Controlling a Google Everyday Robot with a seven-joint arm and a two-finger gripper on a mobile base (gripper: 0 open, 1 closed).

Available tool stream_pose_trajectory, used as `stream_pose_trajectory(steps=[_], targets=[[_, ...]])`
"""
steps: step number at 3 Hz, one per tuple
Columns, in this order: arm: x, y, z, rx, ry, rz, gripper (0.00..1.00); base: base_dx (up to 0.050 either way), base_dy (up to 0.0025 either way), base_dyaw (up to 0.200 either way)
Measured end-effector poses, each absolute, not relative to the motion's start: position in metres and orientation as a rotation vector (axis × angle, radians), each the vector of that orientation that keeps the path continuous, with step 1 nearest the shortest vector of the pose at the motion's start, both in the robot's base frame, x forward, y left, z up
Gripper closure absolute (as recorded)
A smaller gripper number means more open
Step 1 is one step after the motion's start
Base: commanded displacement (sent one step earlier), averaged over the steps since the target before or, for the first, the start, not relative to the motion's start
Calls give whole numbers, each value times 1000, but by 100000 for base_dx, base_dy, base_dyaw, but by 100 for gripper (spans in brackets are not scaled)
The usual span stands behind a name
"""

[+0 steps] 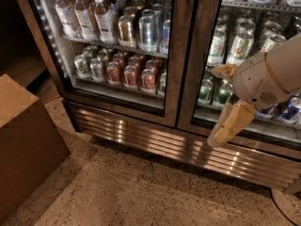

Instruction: Open left fridge door

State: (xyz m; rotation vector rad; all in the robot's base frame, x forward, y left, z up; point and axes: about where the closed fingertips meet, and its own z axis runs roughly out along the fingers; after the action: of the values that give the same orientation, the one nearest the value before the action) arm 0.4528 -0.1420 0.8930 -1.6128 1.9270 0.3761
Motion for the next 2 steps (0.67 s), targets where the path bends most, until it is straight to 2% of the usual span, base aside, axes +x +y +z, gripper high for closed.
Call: stream_pose_trajectory(steps=[2], targets=[[430, -72, 877, -1832, 1868, 312, 0, 0, 0, 0]])
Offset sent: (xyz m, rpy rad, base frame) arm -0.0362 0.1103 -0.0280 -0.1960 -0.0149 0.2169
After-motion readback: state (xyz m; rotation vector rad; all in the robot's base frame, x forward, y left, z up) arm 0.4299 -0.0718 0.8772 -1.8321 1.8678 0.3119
